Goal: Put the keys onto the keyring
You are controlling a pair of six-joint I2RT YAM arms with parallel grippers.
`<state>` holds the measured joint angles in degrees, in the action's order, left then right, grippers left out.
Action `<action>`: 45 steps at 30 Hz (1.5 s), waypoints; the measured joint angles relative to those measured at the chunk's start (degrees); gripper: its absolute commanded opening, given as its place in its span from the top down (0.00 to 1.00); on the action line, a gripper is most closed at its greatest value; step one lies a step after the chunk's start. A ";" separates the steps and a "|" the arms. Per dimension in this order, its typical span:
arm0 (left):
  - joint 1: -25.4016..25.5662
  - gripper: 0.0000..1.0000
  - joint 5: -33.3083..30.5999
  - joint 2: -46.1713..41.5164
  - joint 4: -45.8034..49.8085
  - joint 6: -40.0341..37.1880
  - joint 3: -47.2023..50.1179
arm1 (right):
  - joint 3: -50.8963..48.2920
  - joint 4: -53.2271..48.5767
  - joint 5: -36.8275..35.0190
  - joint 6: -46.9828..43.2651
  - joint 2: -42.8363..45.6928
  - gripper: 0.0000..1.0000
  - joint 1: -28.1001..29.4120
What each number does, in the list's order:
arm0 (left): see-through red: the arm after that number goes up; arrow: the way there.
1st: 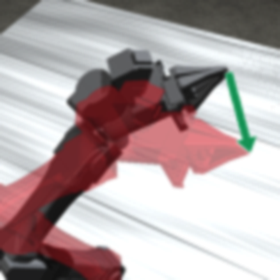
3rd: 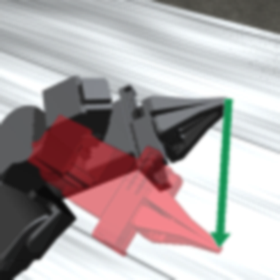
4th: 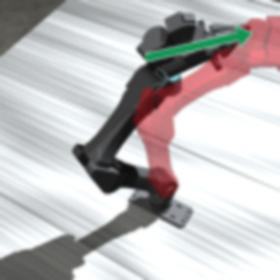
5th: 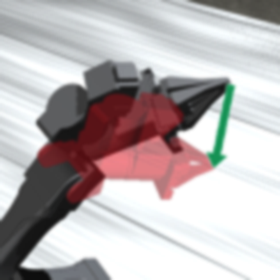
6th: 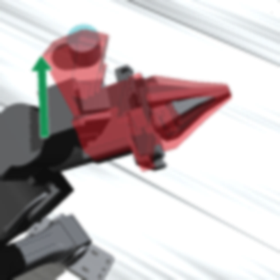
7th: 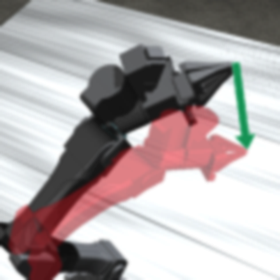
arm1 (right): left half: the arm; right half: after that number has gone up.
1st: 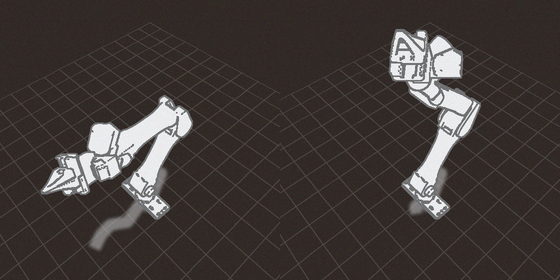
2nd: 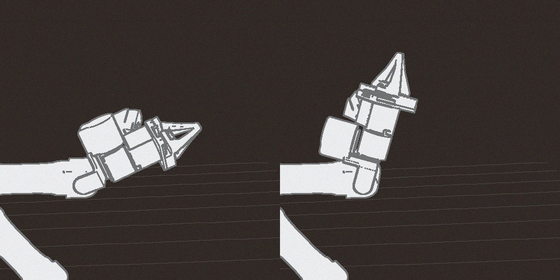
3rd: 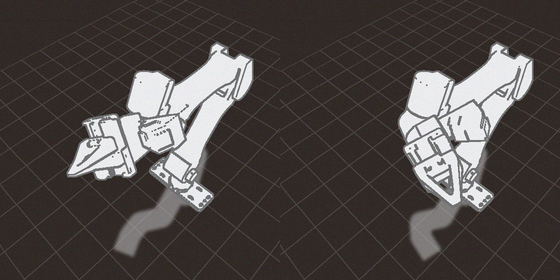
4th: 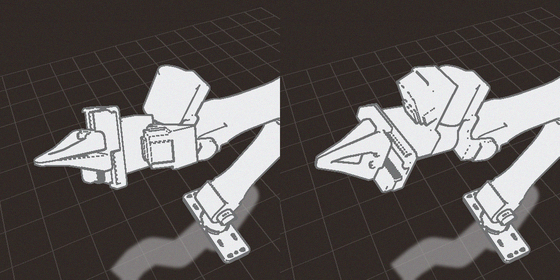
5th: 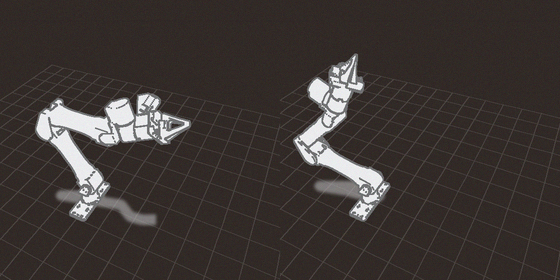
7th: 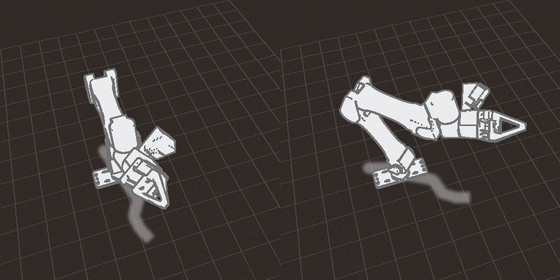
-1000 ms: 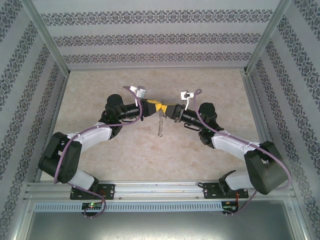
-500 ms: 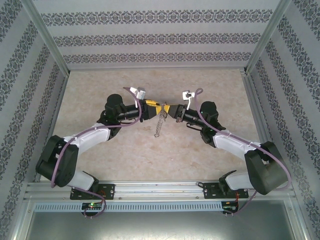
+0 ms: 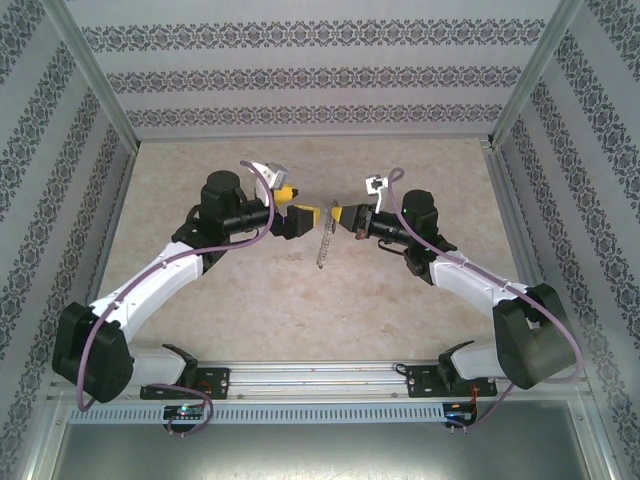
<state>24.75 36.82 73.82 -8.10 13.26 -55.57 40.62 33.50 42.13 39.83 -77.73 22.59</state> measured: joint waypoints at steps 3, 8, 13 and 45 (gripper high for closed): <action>0.00 0.00 -6.73 -0.87 1.79 -0.72 -0.15 | 1.46 -2.34 0.85 -1.16 0.11 1.00 -0.24; 0.00 0.00 -15.82 -4.50 -1.40 -1.16 4.74 | 2.58 -5.25 1.49 -2.82 1.44 1.00 -0.68; 0.00 0.00 -17.40 -5.29 -1.05 -3.52 5.92 | 4.66 -8.11 2.36 -4.28 1.20 1.00 -0.74; -1.01 0.12 -0.28 2.49 10.51 -5.35 -6.93 | 23.65 -38.60 12.37 -27.36 -7.72 1.00 -2.60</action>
<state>23.75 36.53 76.31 2.42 7.90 -62.50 64.27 -5.10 54.50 12.47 -85.45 19.99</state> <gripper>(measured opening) 0.886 0.065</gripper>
